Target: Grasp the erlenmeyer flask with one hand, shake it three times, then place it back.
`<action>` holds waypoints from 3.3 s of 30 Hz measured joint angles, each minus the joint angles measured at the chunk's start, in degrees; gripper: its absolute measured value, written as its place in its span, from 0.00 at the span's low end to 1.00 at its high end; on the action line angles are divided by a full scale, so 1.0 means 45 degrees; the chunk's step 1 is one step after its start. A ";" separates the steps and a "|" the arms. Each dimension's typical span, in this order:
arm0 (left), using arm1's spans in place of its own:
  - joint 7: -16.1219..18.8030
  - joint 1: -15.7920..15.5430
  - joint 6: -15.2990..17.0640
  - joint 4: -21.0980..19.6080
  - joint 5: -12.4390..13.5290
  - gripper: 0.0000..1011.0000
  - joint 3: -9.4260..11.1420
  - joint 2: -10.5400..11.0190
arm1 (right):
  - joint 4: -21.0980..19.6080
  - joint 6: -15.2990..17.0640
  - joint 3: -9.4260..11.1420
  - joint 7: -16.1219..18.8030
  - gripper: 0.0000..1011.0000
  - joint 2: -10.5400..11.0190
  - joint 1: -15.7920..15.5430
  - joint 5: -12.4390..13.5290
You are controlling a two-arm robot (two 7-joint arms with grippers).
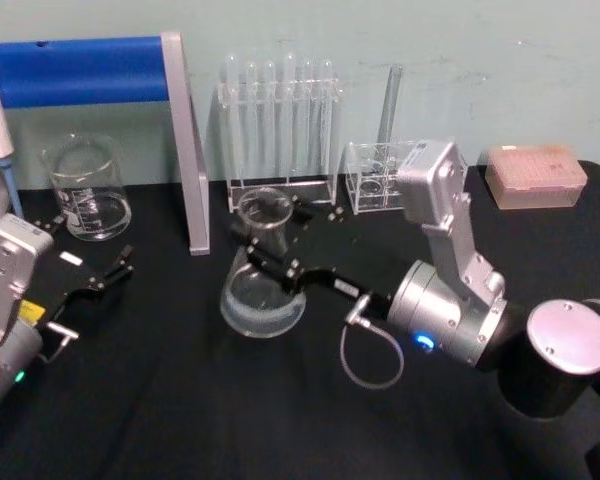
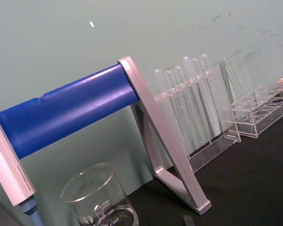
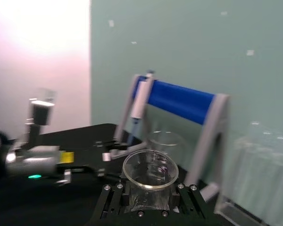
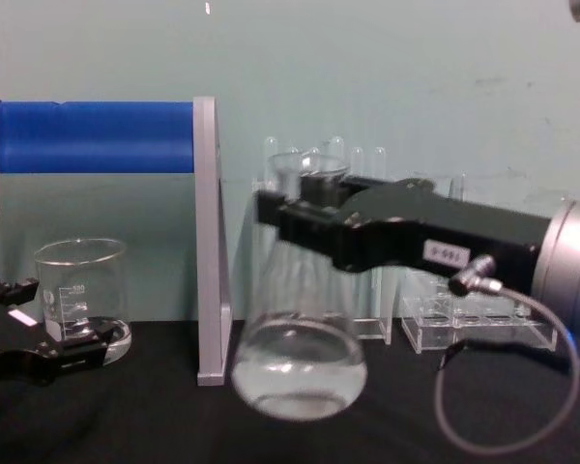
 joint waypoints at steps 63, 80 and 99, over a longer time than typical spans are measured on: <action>0.0000 -0.0001 0.0000 0.0000 0.0000 0.99 0.0000 0.0001 | -0.0220 0.0073 -0.0072 0.0557 0.45 -0.0220 -0.0262 -0.0396; 0.0000 -0.0001 0.0000 0.0000 0.0000 0.99 0.0000 0.0000 | -0.0160 -0.0047 -0.0305 0.0352 0.45 0.0008 -0.0131 -0.0310; 0.0000 0.0000 0.0000 0.0000 0.0000 0.99 0.0000 0.0000 | 0.2045 -0.0362 0.1604 -0.1335 0.45 -0.0435 0.0995 -0.0915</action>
